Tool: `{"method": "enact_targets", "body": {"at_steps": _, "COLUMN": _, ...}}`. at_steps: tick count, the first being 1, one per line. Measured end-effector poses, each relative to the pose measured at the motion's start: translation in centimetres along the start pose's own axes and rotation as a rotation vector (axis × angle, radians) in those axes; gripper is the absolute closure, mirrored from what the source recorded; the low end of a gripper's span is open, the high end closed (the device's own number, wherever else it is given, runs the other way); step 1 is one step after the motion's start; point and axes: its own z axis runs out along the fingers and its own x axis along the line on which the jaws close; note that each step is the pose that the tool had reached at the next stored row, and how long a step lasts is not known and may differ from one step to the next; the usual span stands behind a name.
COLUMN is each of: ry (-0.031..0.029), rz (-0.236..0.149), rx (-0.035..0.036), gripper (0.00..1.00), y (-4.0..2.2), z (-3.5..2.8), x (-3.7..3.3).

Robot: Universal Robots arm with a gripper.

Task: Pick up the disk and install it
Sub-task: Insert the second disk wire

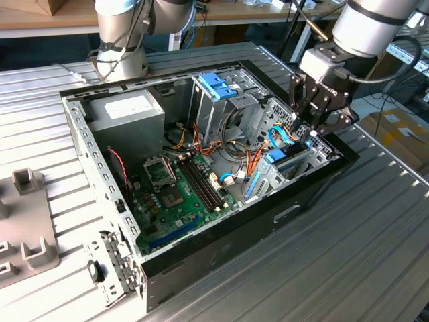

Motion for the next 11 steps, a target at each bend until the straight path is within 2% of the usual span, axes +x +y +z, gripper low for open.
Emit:
{"method": "enact_targets", "body": {"at_steps": 2, "ry": 0.0000, "rz": 0.000, "rx": 0.0001, "gripper": 0.64, "y": -0.01, "z": -0.93, "x": 0.01}}
{"method": "enact_targets", "body": {"at_steps": 3, "ry": 0.0002, "rz": 0.000, "rx": 0.0001, "gripper": 0.64, "y": -0.01, "z": -1.08, "x": 0.01}}
{"method": "enact_targets", "body": {"at_steps": 7, "ry": 0.0000, "rz": 0.000, "rx": 0.0000, "gripper": 0.64, "y": 0.09, "z": -1.14, "x": 0.00}}
{"method": "enact_targets", "body": {"at_steps": 9, "ry": -0.0001, "rz": 0.000, "rx": 0.0001, "gripper": 0.64, "y": 0.77, "z": -1.12, "x": -0.03}}
{"method": "enact_targets", "body": {"at_steps": 11, "ry": -0.0001, "rz": 0.000, "rx": 0.0000, "gripper": 0.64, "y": 1.16, "z": -1.12, "x": -0.04}}
